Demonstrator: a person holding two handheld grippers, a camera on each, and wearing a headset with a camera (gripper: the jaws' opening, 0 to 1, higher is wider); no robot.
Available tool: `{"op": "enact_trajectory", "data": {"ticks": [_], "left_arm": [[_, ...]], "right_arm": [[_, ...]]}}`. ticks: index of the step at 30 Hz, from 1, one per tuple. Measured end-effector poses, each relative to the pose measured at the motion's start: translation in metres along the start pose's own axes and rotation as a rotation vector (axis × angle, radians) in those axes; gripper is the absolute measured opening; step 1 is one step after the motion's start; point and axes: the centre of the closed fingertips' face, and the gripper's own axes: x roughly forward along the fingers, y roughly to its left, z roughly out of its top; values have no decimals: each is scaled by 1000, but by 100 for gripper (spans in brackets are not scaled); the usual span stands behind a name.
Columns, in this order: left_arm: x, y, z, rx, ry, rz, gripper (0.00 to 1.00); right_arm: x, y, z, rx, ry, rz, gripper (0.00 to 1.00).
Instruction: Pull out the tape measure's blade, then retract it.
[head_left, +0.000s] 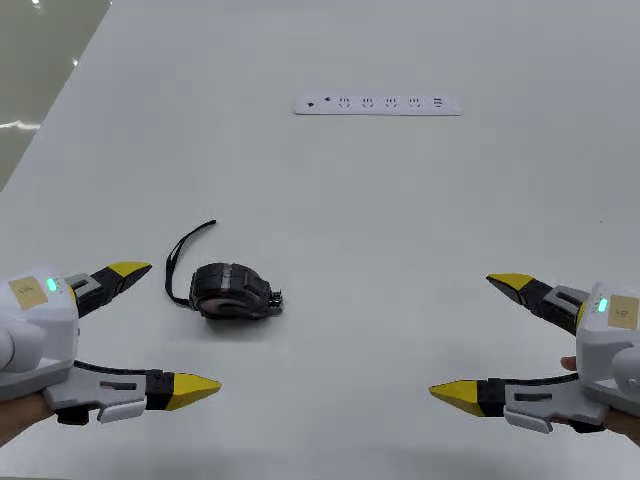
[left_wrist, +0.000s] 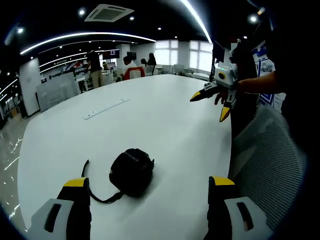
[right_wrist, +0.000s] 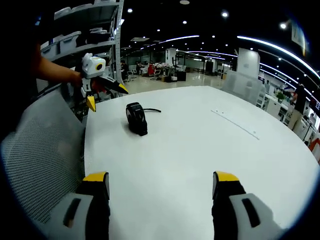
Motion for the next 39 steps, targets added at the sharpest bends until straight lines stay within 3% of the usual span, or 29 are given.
{"op": "enact_trajectory", "data": {"ticks": [16, 39], "left_arm": [[12, 9, -3, 74, 67, -67, 87], [30, 27, -17, 192, 203, -174, 62]], "right_arm": [[18, -5, 4, -86, 35, 80, 78], [64, 5, 17, -227, 68, 239, 58]]}}
